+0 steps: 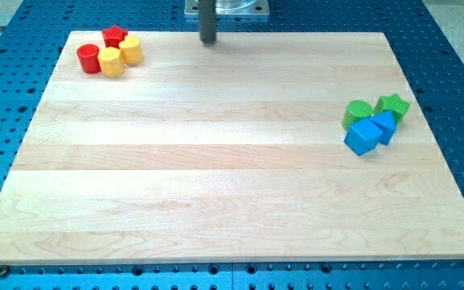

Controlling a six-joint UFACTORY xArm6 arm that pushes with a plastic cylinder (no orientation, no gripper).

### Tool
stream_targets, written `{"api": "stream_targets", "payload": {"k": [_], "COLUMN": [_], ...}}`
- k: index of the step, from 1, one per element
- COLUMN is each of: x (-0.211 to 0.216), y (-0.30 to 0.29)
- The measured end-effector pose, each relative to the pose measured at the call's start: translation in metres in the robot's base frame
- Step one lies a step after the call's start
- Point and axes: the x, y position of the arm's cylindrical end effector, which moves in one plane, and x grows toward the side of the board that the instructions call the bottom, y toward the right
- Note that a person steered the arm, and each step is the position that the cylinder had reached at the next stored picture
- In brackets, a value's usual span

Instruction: Separate the yellow blocks from the red blocks

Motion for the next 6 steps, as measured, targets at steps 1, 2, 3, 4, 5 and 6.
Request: {"api": "stream_targets", "payload": {"k": [1,2,3,4,5,6], "x": [-0.002,-0.005,-0.004,-0.003,-0.005,-0.005], "y": [-0.061,-0.104,-0.111,-0.102,-0.100,-0.100]}}
